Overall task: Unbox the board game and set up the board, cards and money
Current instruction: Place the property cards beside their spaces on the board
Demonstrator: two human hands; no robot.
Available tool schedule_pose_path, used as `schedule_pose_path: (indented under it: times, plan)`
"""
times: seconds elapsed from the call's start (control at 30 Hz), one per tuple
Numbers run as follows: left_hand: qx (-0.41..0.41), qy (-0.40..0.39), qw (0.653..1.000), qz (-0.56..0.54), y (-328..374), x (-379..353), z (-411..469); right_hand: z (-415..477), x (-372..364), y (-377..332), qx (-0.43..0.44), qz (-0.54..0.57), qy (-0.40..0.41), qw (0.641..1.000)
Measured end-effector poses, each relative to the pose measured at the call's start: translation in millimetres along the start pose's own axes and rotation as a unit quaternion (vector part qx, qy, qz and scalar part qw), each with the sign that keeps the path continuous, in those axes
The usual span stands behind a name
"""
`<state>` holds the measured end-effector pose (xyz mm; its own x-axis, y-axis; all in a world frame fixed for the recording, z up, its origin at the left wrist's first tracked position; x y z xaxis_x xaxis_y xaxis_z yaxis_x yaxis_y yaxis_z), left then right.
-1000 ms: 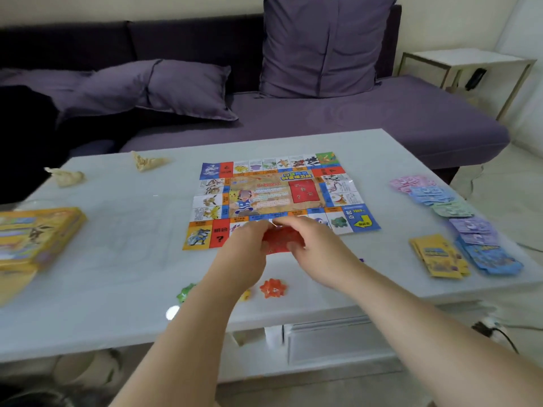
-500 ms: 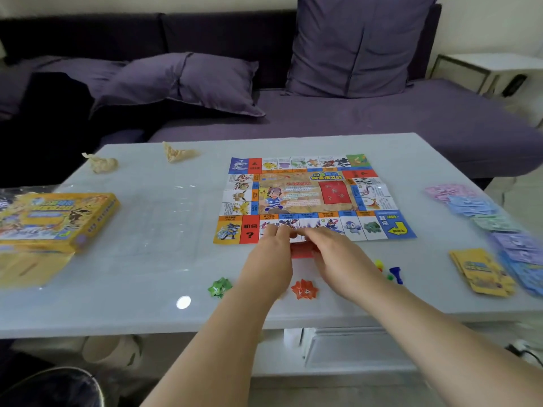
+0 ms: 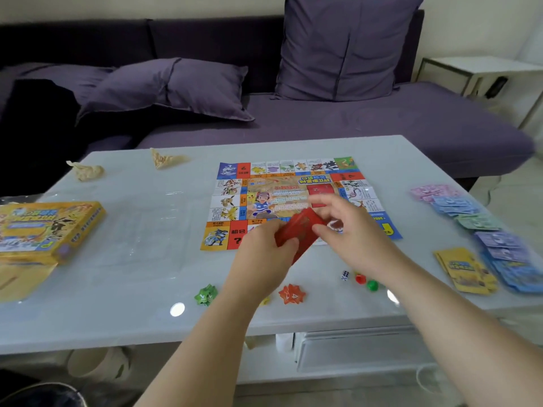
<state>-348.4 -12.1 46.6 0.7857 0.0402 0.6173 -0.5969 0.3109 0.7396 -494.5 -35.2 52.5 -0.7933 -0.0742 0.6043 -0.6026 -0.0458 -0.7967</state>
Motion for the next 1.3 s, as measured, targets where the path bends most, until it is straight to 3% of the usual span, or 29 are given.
schedule_pose_path:
  times: [0.1, 0.23, 0.37, 0.53, 0.6, 0.8, 0.93, 1.0, 1.3]
  plan:
    - [0.089, 0.02, 0.978, -0.186, 1, -4, 0, -13, 4, -6, -0.03, -0.03, -0.085, 0.995]
    - [0.138, -0.001, 0.953, -0.269, 8, -19, 2, -24, -5, -3, 0.005, -0.207, -0.032, 0.978]
    - [0.14, -0.018, 0.939, -0.314, 14, -25, 4, -22, 4, 2, 0.023, -0.17, 0.007, 0.985]
    - [0.204, -0.092, 0.839, -0.496, 26, -35, -1, -26, 13, 7, 0.044, -0.099, -0.045, 0.993]
    - [0.209, -0.106, 0.824, -0.515, 29, -39, -1, -28, 15, 8, 0.068, -0.107, -0.051, 0.991]
    - [0.188, -0.138, 0.841, -0.489, 32, -54, -2, -37, 17, 6, 0.065, -0.109, -0.051, 0.991]
    - [0.156, -0.19, 0.774, -0.584, 37, -48, -3, -37, 30, 4, 0.088, -0.066, -0.028, 0.994]
    - [0.148, -0.192, 0.757, -0.607, 34, -46, -3, -36, 33, 6, 0.095, -0.046, -0.026, 0.994]
    - [0.124, -0.187, 0.756, -0.615, 32, -51, -2, -41, 38, 6, 0.109, -0.002, -0.018, 0.994]
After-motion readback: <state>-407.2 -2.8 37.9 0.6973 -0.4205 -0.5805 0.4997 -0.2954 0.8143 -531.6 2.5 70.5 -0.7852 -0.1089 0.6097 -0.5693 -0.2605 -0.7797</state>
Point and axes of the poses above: each hand's wrist, its own z-axis towards the middle knuckle, its own x-axis out of the back of the hand, y = z × x, the point moved 3 cm from there along z, towards the middle knuckle, and after that the axes turned 15 degrees about -x, right-handed, at the moved point
